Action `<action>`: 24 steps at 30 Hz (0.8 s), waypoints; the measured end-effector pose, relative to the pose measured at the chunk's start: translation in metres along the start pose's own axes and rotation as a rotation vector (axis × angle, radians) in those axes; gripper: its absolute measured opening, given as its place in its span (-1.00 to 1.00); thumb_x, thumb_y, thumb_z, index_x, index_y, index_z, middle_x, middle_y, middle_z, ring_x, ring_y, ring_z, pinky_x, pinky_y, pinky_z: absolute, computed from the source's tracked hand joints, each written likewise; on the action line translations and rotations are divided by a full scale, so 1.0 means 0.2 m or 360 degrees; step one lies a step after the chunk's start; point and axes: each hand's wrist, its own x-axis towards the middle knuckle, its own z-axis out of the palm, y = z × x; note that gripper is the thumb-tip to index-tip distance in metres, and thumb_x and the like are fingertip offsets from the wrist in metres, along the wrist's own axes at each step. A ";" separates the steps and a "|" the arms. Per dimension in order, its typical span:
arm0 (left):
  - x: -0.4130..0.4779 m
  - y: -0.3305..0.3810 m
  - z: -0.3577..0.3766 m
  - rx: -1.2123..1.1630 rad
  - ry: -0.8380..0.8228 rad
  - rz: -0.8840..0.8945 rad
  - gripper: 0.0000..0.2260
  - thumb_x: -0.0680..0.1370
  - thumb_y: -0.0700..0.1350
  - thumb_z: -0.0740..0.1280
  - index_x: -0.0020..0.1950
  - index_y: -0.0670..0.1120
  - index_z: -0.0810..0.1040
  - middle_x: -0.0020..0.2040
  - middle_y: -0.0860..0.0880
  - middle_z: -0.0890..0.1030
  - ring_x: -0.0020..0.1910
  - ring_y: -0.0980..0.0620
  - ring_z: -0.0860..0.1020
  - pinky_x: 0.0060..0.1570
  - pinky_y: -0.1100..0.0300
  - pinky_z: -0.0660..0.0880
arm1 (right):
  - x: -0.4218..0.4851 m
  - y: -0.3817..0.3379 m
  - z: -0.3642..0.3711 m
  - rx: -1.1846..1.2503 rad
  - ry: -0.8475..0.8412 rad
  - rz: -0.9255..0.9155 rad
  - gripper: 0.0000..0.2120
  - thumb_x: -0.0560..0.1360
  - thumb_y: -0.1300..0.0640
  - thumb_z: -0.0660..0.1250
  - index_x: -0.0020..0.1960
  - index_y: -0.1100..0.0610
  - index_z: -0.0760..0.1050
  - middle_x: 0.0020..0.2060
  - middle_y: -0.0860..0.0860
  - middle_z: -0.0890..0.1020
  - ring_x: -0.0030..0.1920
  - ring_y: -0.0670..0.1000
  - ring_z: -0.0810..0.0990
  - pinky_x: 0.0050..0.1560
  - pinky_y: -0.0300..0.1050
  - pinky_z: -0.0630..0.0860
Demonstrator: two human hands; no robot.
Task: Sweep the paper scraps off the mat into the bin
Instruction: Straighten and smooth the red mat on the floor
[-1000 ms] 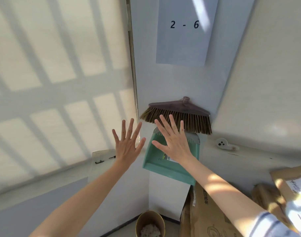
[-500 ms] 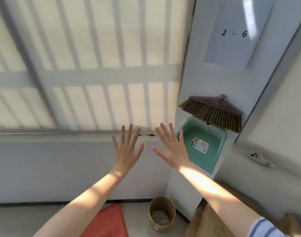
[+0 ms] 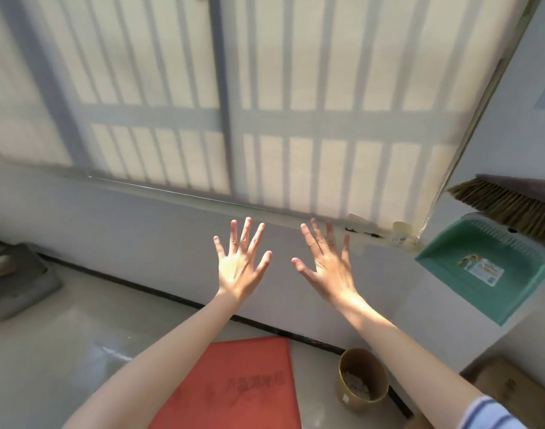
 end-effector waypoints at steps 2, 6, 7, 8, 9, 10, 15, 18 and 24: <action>-0.09 -0.17 -0.08 0.0031 -0.0021 -0.0024 -0.42 0.61 0.27 -0.07 0.61 0.15 -0.05 0.62 0.03 -0.10 0.59 -0.07 -0.18 0.44 -0.36 -0.11 | -0.03 -0.18 0.05 0.0067 0.0002 -0.0018 -0.29 0.53 -0.37 -0.03 0.56 -0.16 -0.17 0.55 -0.17 -0.18 0.53 -0.03 -0.32 0.46 0.23 -0.35; -0.28 -0.50 -0.23 0.0051 -0.0028 -0.0012 -0.43 0.60 0.24 0.01 0.60 0.14 0.05 0.62 0.02 0.02 0.59 -0.10 -0.09 0.43 -0.39 -0.05 | -0.11 -0.55 0.16 0.0167 -0.0020 -0.0048 -0.31 0.55 -0.34 0.02 0.56 -0.16 -0.17 0.55 -0.19 -0.19 0.53 -0.04 -0.34 0.46 0.25 -0.35; -0.32 -0.58 -0.26 0.0063 -0.0047 -0.0010 -0.42 0.60 0.25 0.00 0.60 0.14 0.02 0.62 0.02 0.00 0.59 -0.09 -0.12 0.43 -0.39 -0.07 | -0.13 -0.64 0.18 0.0189 -0.0034 -0.0043 -0.31 0.55 -0.34 0.03 0.56 -0.16 -0.17 0.55 -0.20 -0.19 0.52 -0.04 -0.34 0.46 0.25 -0.35; -0.36 -0.65 -0.29 0.0063 -0.0050 -0.0008 -0.42 0.61 0.25 -0.01 0.60 0.14 0.00 0.62 0.02 -0.02 0.59 -0.08 -0.15 0.43 -0.39 -0.09 | -0.15 -0.72 0.21 0.0197 -0.0026 -0.0044 -0.30 0.55 -0.35 0.03 0.56 -0.15 -0.16 0.55 -0.19 -0.17 0.53 -0.04 -0.33 0.46 0.26 -0.34; -0.39 -0.72 -0.31 0.0067 -0.0049 -0.0007 -0.42 0.61 0.25 -0.01 0.61 0.14 -0.01 0.62 0.01 -0.04 0.59 -0.08 -0.16 0.43 -0.38 -0.11 | -0.17 -0.79 0.23 0.0202 -0.0010 -0.0051 -0.30 0.55 -0.35 0.03 0.57 -0.15 -0.15 0.56 -0.17 -0.15 0.53 -0.02 -0.31 0.46 0.27 -0.32; -0.43 -0.78 -0.34 0.0083 -0.0053 -0.0004 -0.42 0.61 0.25 -0.02 0.61 0.13 -0.01 0.63 0.01 -0.05 0.59 -0.08 -0.16 0.43 -0.38 -0.12 | -0.18 -0.85 0.24 0.0214 0.0002 -0.0059 -0.30 0.55 -0.35 0.03 0.57 -0.15 -0.15 0.56 -0.16 -0.13 0.54 0.00 -0.29 0.47 0.27 -0.31; -0.56 -0.95 -0.40 0.0117 -0.0100 -0.0031 -0.41 0.61 0.26 -0.03 0.61 0.12 -0.02 0.62 0.01 -0.07 0.59 -0.10 -0.16 0.43 -0.40 -0.10 | -0.20 -1.07 0.30 0.0224 0.0014 -0.0118 -0.30 0.54 -0.36 -0.01 0.57 -0.12 -0.11 0.57 -0.13 -0.10 0.55 0.02 -0.23 0.44 0.27 -0.32; -0.63 -1.01 -0.41 0.0100 -0.0128 -0.0064 -0.41 0.61 0.26 -0.04 0.61 0.12 -0.03 0.62 0.00 -0.08 0.59 -0.11 -0.15 0.43 -0.40 -0.11 | -0.20 -1.14 0.34 0.0208 -0.0020 -0.0140 -0.30 0.54 -0.36 -0.02 0.57 -0.11 -0.11 0.57 -0.11 -0.09 0.55 0.03 -0.23 0.44 0.30 -0.28; -0.71 -1.10 -0.39 0.0094 -0.0161 -0.0186 -0.42 0.62 0.25 -0.04 0.61 0.12 -0.03 0.62 0.00 -0.07 0.59 -0.11 -0.15 0.43 -0.39 -0.10 | -0.19 -1.22 0.43 0.0241 -0.0100 -0.0187 -0.30 0.55 -0.34 0.02 0.57 -0.14 -0.15 0.57 -0.11 -0.09 0.55 0.04 -0.23 0.45 0.33 -0.26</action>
